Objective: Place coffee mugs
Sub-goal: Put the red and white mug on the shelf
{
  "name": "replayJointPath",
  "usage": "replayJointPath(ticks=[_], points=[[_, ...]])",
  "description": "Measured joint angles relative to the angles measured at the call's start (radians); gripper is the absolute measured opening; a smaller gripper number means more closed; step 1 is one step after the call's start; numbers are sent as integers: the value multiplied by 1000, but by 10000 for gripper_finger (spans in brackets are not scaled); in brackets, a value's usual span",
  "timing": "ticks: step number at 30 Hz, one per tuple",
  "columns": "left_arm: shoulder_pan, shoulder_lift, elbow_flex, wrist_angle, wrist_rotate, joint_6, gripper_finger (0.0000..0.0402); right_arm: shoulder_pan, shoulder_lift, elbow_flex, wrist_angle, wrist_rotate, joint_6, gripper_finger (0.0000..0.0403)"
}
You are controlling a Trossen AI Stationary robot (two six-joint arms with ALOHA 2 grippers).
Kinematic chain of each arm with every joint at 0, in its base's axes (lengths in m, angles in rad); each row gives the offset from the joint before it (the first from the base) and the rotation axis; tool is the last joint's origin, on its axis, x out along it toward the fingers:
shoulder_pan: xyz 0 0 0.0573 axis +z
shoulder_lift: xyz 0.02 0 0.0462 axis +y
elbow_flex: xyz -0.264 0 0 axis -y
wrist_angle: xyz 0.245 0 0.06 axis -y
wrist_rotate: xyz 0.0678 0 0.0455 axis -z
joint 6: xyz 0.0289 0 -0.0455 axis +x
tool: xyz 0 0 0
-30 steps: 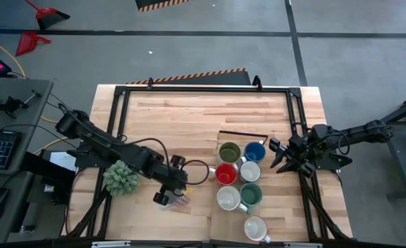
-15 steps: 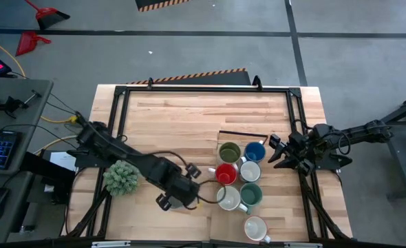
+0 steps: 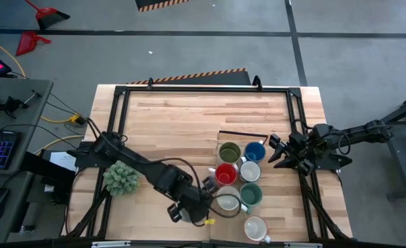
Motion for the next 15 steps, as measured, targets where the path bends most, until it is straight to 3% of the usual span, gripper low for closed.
replayJointPath(ticks=[15], points=[[9,107,35,38,12,87,9,0,0,0,2,9,1,108]])
